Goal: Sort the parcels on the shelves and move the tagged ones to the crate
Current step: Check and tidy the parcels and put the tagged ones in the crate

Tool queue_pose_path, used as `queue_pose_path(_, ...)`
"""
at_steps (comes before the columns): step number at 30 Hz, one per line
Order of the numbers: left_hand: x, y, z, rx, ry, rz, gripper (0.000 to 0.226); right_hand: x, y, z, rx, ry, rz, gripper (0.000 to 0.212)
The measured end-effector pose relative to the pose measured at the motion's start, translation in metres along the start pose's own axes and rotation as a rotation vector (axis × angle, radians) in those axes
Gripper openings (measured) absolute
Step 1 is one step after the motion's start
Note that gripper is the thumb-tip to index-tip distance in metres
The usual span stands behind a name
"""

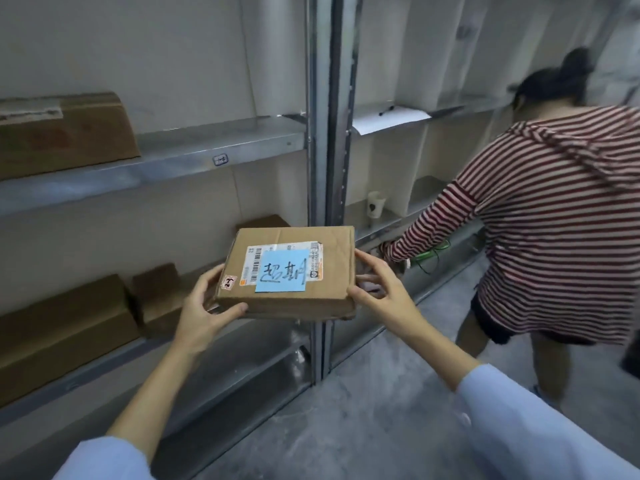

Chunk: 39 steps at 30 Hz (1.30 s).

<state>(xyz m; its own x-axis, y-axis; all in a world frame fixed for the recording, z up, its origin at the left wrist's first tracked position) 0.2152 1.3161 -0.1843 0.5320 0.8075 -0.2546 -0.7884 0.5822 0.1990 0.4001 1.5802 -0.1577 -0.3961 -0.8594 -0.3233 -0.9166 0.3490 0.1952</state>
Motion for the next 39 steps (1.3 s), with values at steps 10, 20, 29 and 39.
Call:
queue_pose_path(10,0.129,0.017,0.029,0.083,0.043,-0.263,0.075,-0.089,-0.1,0.023,0.216,-0.098,0.215,0.102)
queue_pose_path(20,0.306,-0.038,0.062,0.1,0.01,-0.522,0.076,-0.182,-0.258,0.052,0.376,-0.144,0.429,0.109)
queue_pose_path(29,0.514,-0.158,0.097,0.167,-0.014,-0.719,0.074,-0.293,-0.45,0.089,0.488,-0.193,0.634,0.11)
queue_pose_path(39,0.697,-0.268,0.124,0.106,-0.05,-0.973,0.079,-0.383,-0.62,0.134,0.699,-0.19,0.816,0.115)
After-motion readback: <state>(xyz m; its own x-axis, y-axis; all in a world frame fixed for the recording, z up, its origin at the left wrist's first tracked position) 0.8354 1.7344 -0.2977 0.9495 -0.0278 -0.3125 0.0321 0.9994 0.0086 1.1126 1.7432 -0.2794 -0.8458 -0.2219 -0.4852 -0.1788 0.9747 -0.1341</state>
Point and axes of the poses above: each hand's wrist, its own y-axis towards the middle knuckle, its own x-axis out of the palm, z = x × y, the point moved 2 cm from there along y, towards the middle knuckle, and after that the axes turned 5 degrees about -z, right-handed, at the moved point
